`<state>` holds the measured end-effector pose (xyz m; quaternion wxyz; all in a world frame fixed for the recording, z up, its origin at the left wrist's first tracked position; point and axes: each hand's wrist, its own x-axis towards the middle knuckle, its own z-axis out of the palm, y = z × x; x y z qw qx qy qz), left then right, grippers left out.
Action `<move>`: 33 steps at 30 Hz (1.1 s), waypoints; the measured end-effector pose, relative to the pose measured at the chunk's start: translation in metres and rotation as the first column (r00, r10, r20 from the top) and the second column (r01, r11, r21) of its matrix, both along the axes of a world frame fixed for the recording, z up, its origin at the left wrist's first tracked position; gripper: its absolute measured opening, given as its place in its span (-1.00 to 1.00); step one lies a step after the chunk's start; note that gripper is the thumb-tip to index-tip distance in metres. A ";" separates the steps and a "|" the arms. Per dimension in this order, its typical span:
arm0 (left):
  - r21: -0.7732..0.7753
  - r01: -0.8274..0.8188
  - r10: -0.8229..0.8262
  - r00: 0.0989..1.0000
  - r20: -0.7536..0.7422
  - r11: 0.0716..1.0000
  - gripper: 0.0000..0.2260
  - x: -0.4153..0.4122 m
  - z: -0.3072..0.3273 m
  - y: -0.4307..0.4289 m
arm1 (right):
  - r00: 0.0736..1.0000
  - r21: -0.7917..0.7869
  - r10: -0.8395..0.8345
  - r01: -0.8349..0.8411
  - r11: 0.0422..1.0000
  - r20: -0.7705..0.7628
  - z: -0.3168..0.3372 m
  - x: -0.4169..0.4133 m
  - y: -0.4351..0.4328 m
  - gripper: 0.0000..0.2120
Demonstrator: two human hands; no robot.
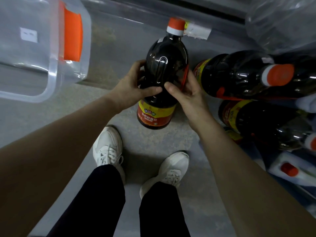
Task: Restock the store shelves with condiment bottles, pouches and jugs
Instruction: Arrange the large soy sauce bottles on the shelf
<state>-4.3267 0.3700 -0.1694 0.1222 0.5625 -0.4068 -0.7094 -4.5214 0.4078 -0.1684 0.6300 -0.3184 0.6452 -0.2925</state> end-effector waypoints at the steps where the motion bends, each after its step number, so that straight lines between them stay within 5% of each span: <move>1: -0.004 0.011 -0.011 1.000 0.006 1.000 -0.18 0.000 0.002 0.000 | 1.000 0.000 -0.009 0.009 1.000 -0.004 0.001 0.001 0.001 -0.48; 14: -0.083 -0.016 0.025 0.994 0.105 0.996 -0.38 -0.014 0.105 0.001 | 0.999 0.038 -0.046 0.047 0.998 -0.019 0.104 -0.001 -0.008 -0.53; 20: -0.114 -0.040 0.045 0.998 0.046 0.993 -0.37 -0.021 0.211 -0.015 | 0.999 -0.012 -0.024 0.024 1.000 -0.044 0.206 -0.008 -0.027 -0.32; 33: -0.175 -0.063 0.063 0.998 -0.008 0.983 -0.35 -0.029 0.442 -0.032 | 0.986 -0.067 -0.072 0.063 0.996 -0.153 0.437 -0.016 -0.051 -0.45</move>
